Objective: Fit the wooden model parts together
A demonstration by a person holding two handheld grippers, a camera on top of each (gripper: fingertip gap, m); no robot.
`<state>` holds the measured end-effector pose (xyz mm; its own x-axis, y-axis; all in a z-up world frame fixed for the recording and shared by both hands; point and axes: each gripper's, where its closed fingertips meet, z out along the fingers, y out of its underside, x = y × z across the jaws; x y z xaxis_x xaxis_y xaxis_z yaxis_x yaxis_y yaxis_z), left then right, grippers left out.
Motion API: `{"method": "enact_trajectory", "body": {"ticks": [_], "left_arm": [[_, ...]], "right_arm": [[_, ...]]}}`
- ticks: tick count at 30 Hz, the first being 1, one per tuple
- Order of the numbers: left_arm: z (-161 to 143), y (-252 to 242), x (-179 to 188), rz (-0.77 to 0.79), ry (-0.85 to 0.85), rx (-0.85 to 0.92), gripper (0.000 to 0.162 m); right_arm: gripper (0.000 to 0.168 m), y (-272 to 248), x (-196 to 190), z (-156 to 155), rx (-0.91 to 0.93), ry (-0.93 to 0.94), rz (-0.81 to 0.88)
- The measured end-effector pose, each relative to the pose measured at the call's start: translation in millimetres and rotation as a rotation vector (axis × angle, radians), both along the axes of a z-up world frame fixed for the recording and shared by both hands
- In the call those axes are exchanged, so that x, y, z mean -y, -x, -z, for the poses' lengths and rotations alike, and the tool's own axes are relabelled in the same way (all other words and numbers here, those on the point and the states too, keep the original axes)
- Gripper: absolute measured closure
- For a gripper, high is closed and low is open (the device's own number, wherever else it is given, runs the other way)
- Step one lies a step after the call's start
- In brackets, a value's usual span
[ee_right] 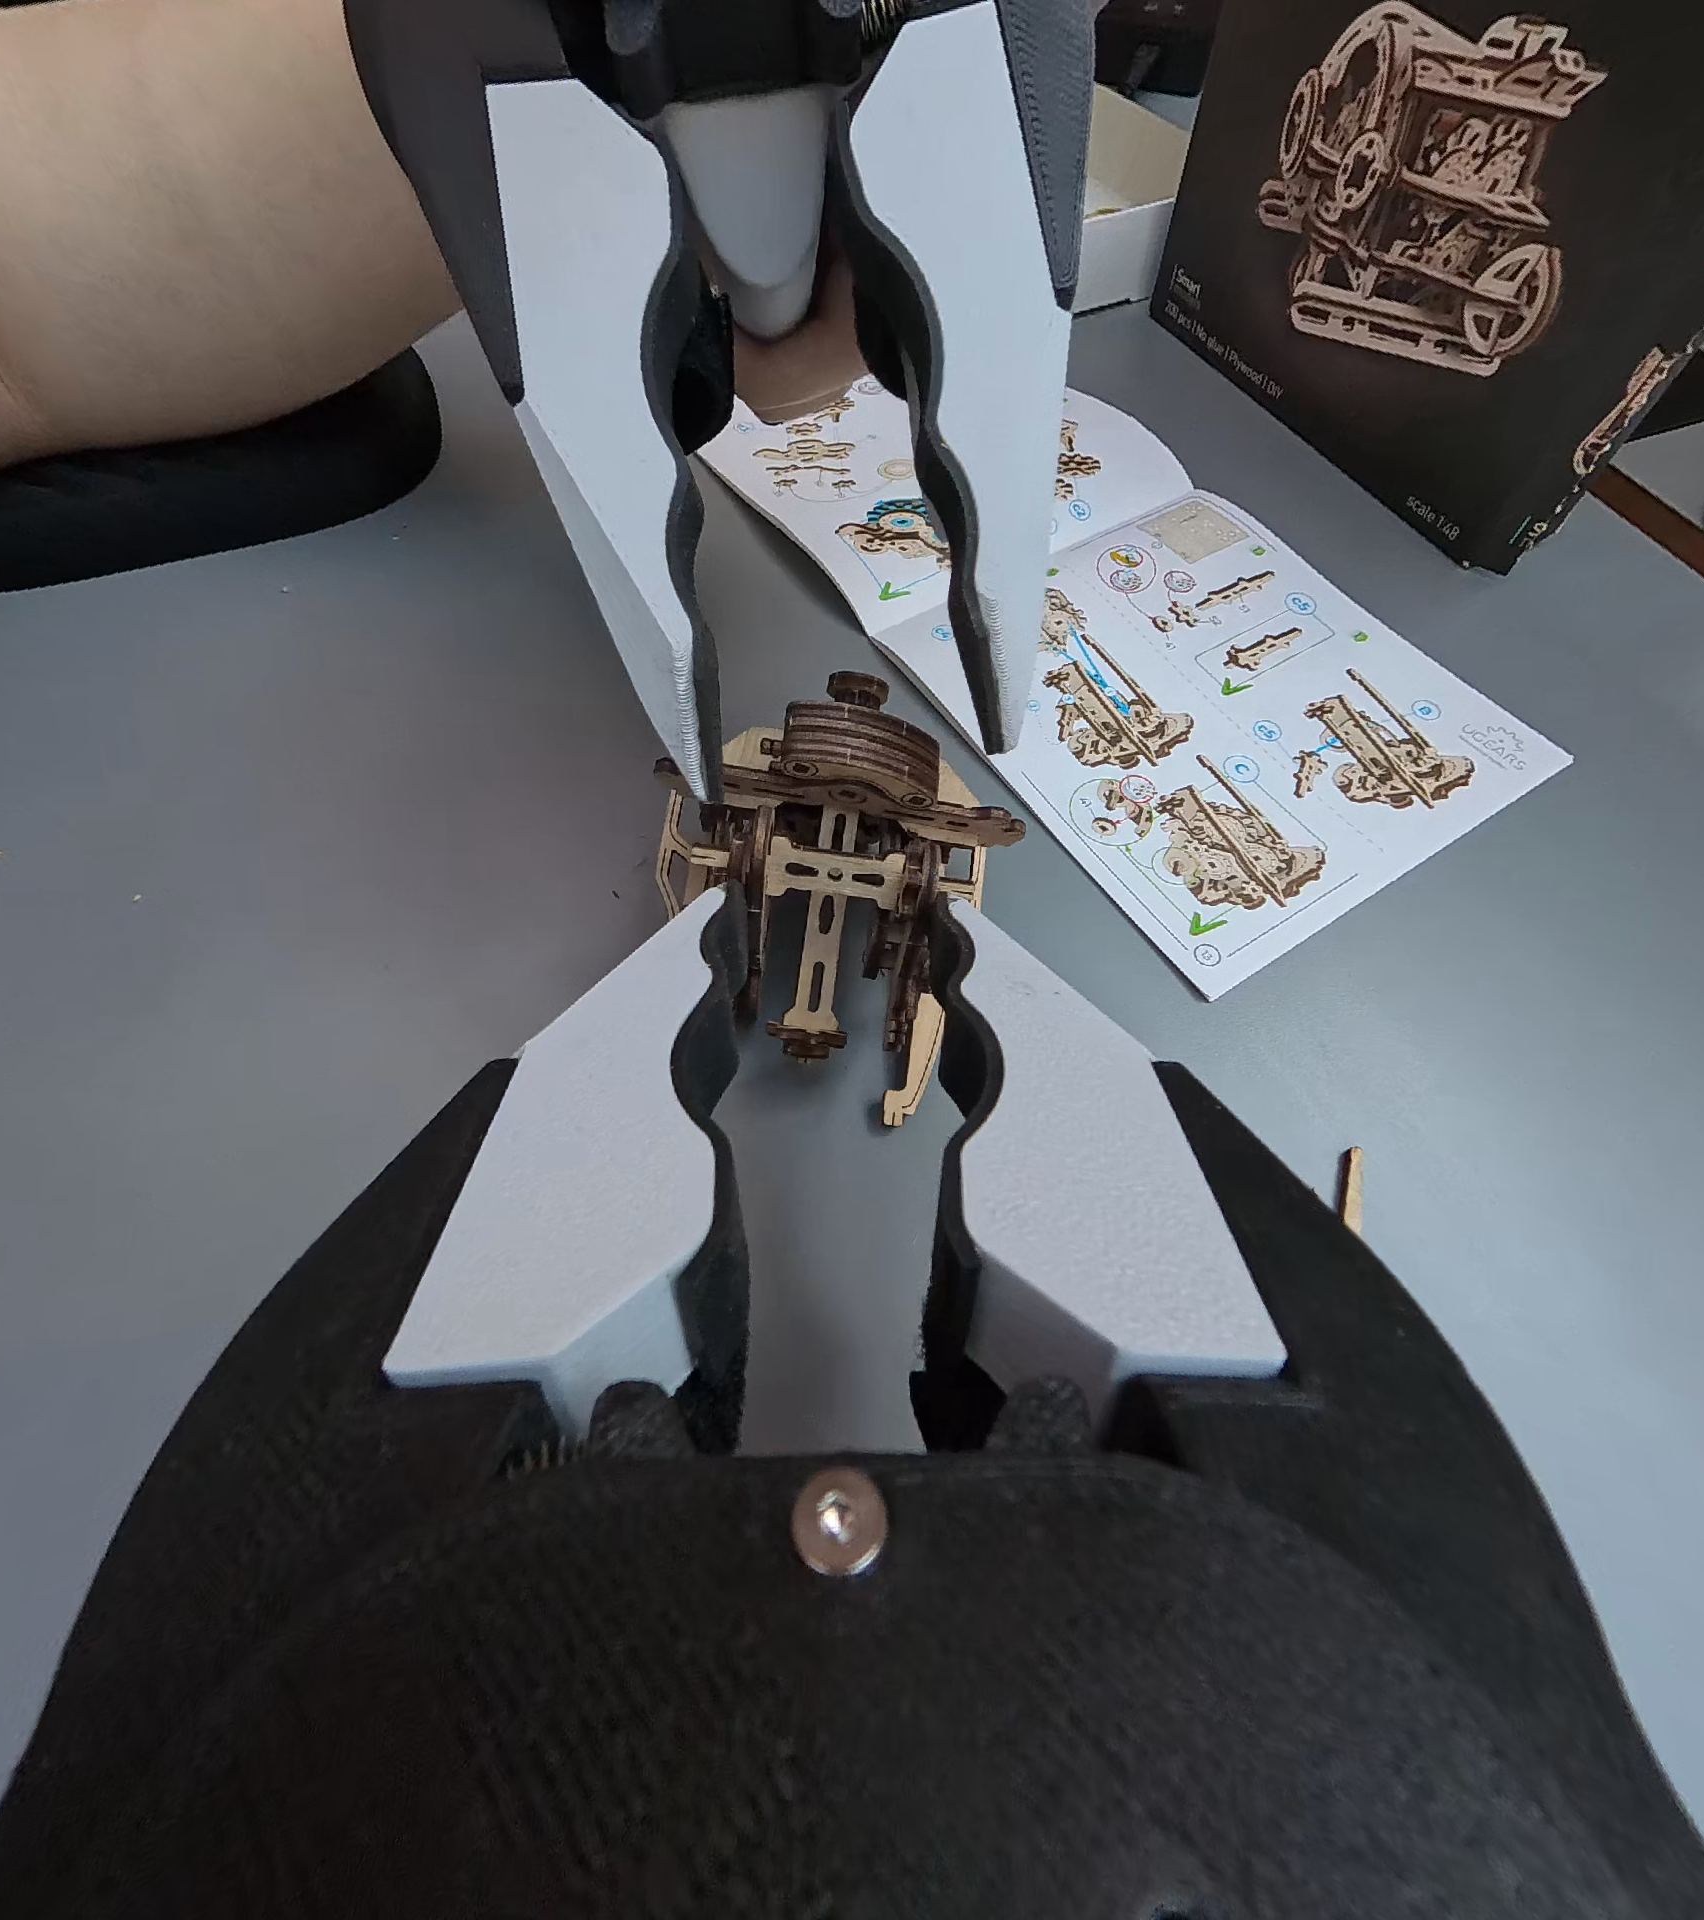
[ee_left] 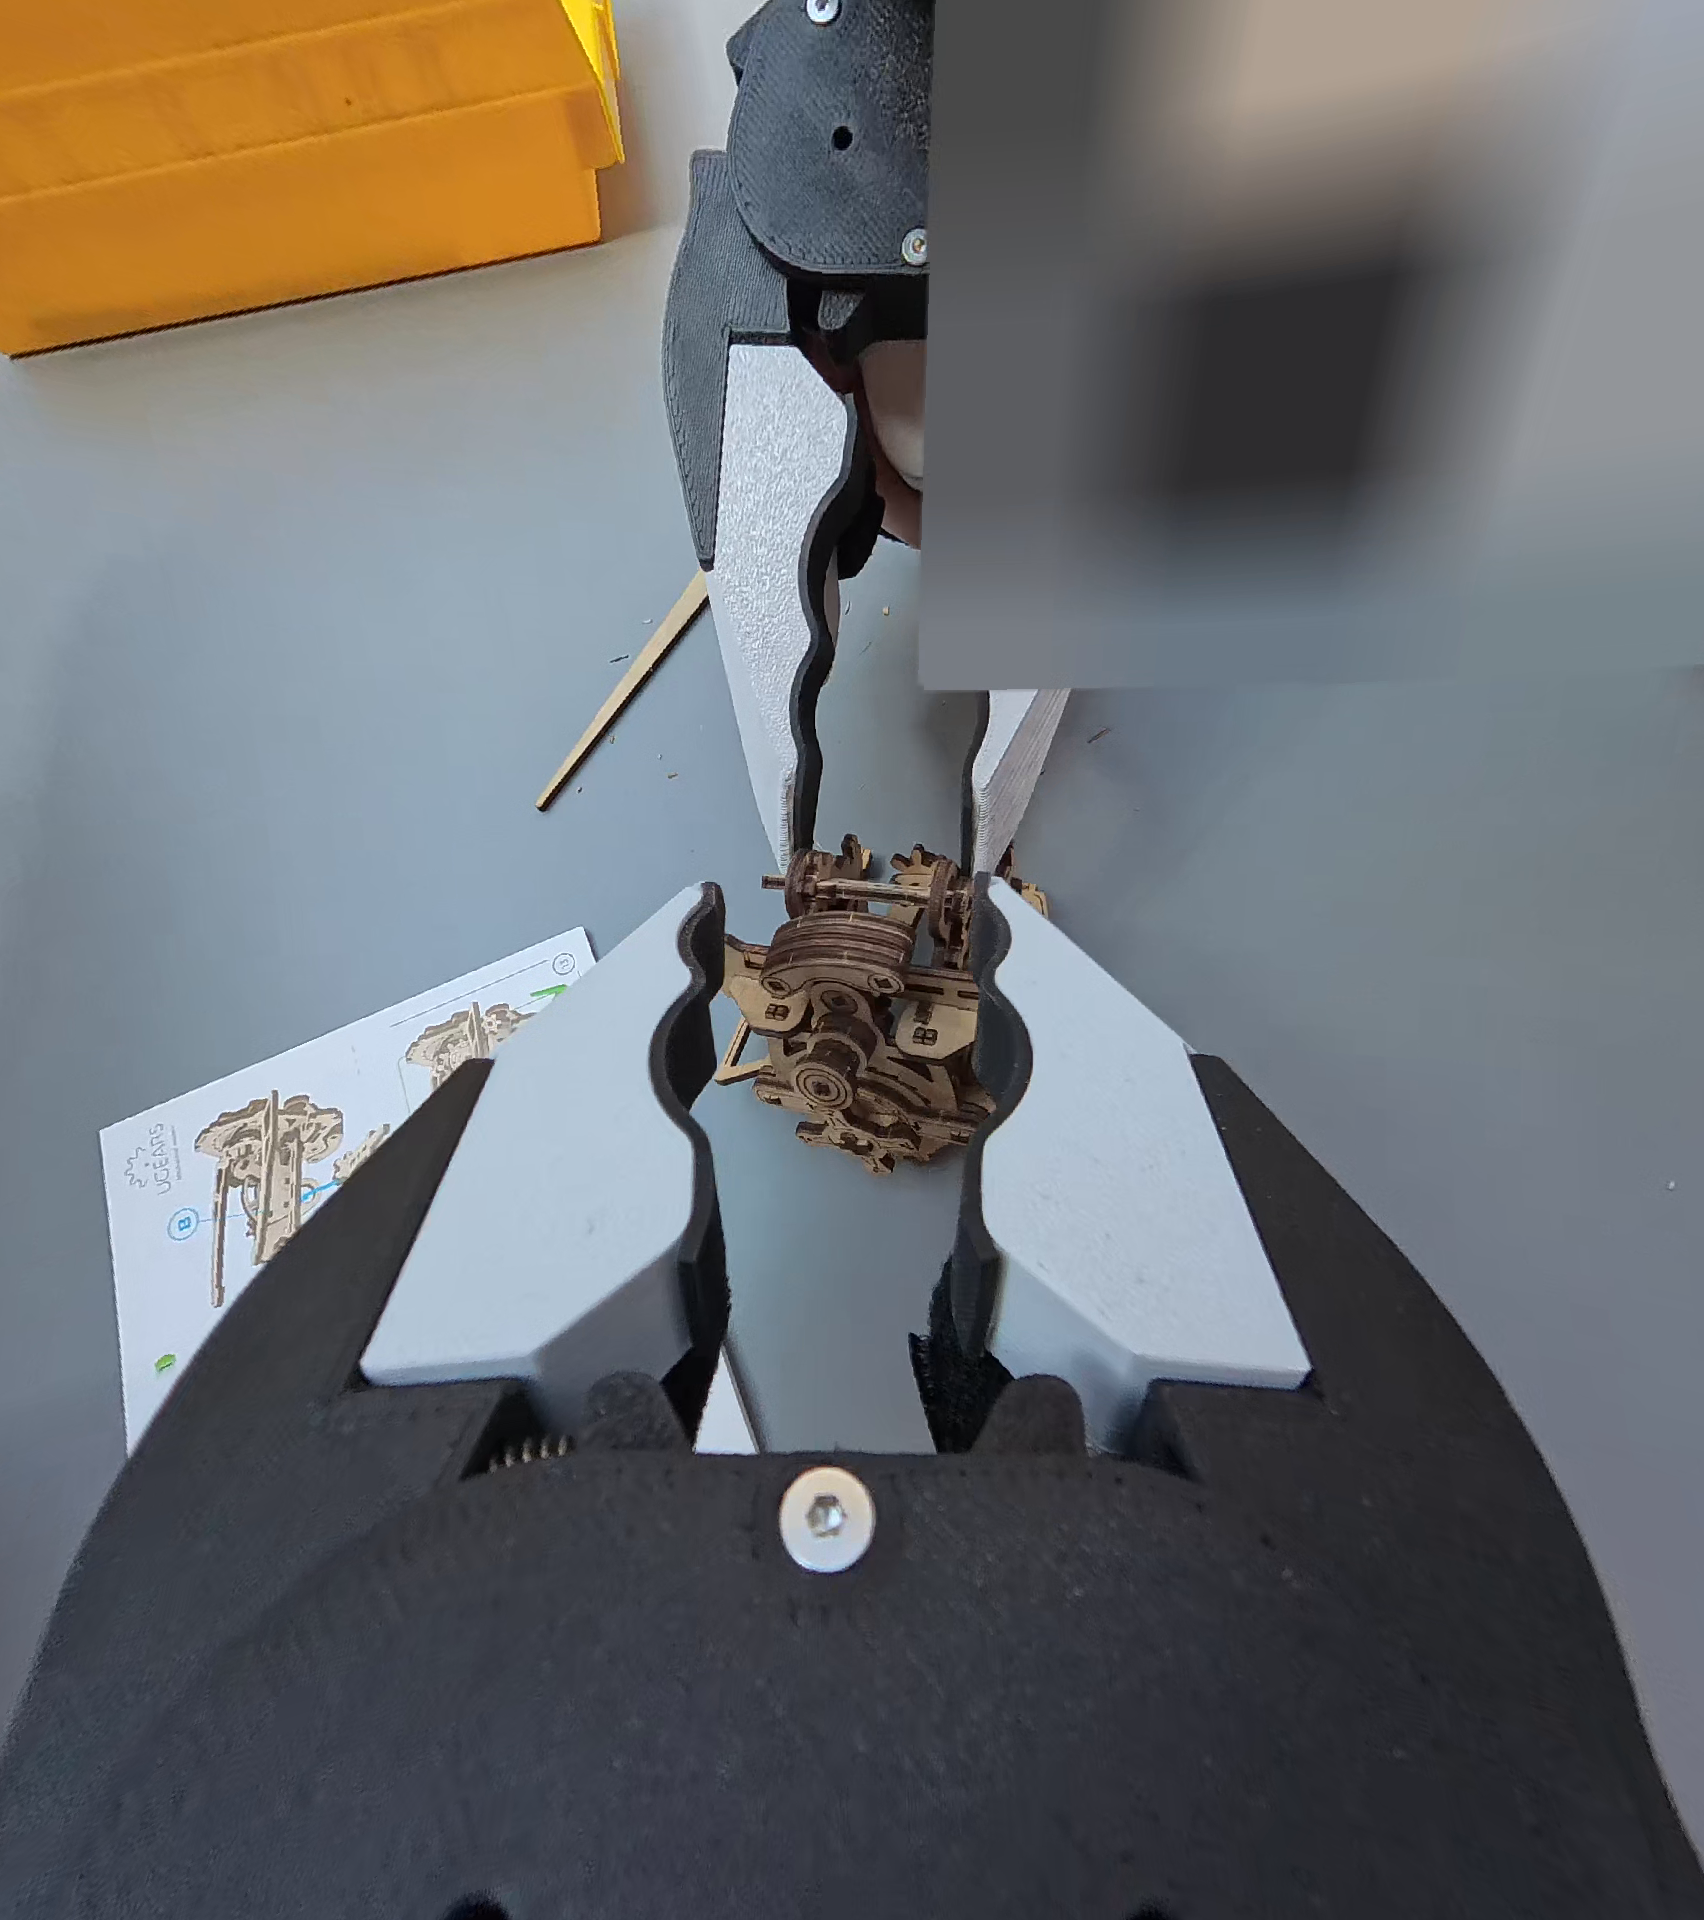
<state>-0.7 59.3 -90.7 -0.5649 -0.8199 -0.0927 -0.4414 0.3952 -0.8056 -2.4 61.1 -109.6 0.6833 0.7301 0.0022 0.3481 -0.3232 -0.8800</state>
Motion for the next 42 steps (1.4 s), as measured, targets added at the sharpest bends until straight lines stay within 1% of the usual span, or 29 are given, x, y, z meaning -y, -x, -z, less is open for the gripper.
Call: {"method": "enact_trajectory", "body": {"ticks": [3,8,11,15,19,21,22,23,24,28,31,33,35,37,42], "left_arm": [[2.0,1.1,1.4,0.009,-0.037,0.003,0.115],[4.2,1.8,5.5,0.013,-0.184,0.018,0.114],[2.7,-0.8,8.9,0.017,-0.316,0.053,0.112],[5.5,-0.9,12.2,0.027,-0.383,0.058,0.115],[6.0,-0.2,14.4,0.037,-0.41,0.071,0.126],[6.3,-0.3,15.3,0.038,-0.412,0.08,0.128],[7.4,0.9,17.0,0.05,-0.408,0.078,0.134],[9.0,2.4,19.5,0.066,-0.403,0.075,0.144],[9.2,1.8,19.7,0.066,-0.406,0.084,0.151],[4.5,-4.9,11.3,0.01,-0.431,0.129,0.133],[3.4,-5.2,11.9,0.004,-0.398,0.128,0.126],[4.1,-5.5,12.7,0.006,-0.388,0.129,0.122],[6.3,-4.3,15.4,0.024,-0.387,0.124,0.121],[7.8,-3.6,17.0,0.036,-0.398,0.127,0.124],[9.0,-3.4,19.9,0.051,-0.405,0.135,0.125]], "right_arm": [[0.136,-0.3,0.3,-2.6,0.032,-0.036,-0.002],[0.136,0.1,3.7,-11.7,0.111,-0.137,-0.029],[0.136,-0.4,5.2,-10.8,0.203,-0.188,-0.044],[0.135,-0.3,7.1,-10.5,0.313,-0.261,-0.063],[0.136,-1.3,7.3,-11.2,0.326,-0.267,-0.055],[0.136,-2.7,7.3,-11.5,0.317,-0.261,-0.053],[0.135,-3.7,6.6,-11.7,0.311,-0.259,-0.046],[0.136,-4.3,6.2,-12.7,0.304,-0.262,-0.044],[0.135,-5.9,5.4,-13.2,0.302,-0.264,-0.039],[0.136,-9.1,4.3,-14.5,0.262,-0.247,-0.038],[0.136,-6.8,6.7,-15.6,0.24,-0.245,-0.063],[0.136,-5.6,8.6,-15.0,0.265,-0.262,-0.085],[0.136,-3.3,11.0,-13.7,0.289,-0.276,-0.108],[0.136,-3.3,11.2,-12.6,0.304,-0.276,-0.107],[0.136,-1.7,13.8,-14.2,0.311,-0.294,-0.13]]}}
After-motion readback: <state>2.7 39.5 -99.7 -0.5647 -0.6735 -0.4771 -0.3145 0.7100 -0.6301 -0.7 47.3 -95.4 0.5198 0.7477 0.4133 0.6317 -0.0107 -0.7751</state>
